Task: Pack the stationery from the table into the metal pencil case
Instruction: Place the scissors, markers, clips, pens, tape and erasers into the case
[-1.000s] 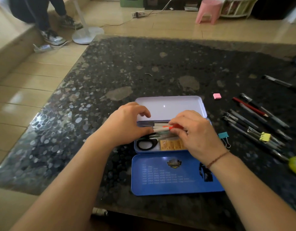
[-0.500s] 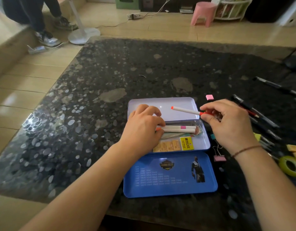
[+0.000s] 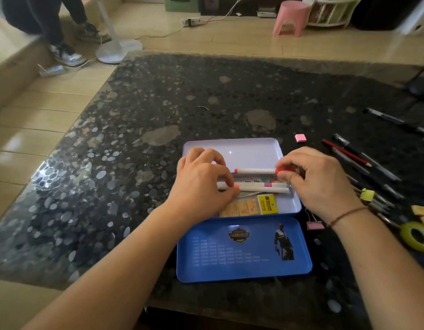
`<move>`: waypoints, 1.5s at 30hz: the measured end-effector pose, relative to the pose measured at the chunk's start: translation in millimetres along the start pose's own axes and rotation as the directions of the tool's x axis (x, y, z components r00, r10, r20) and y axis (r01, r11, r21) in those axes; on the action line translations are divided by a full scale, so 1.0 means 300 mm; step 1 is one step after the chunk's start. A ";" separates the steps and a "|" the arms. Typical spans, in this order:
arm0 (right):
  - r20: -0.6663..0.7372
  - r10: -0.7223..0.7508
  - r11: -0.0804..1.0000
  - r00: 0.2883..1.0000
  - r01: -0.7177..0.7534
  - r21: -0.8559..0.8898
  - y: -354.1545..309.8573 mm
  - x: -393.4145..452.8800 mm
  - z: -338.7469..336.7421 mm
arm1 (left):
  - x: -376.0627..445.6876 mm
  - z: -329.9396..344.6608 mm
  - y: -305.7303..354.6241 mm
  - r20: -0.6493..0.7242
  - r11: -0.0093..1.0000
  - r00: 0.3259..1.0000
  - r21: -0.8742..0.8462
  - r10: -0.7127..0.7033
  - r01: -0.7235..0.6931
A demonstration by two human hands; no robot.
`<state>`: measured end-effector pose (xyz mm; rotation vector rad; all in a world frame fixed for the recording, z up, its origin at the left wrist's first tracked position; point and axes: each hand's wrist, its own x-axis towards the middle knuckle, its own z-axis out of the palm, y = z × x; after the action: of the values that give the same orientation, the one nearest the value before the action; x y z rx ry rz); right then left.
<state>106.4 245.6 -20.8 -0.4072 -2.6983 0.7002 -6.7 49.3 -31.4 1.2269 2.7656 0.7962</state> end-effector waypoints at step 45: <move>0.033 -0.074 0.962 0.997 0.080 -0.259 -0.033 -0.026 0.045 | 0.005 -0.050 -0.067 0.096 0.999 0.995 0.014 0.038 -0.039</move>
<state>106.4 229.0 -28.8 -0.3552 -2.8194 0.3297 -24.7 32.5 -27.2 1.2892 2.6854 0.6989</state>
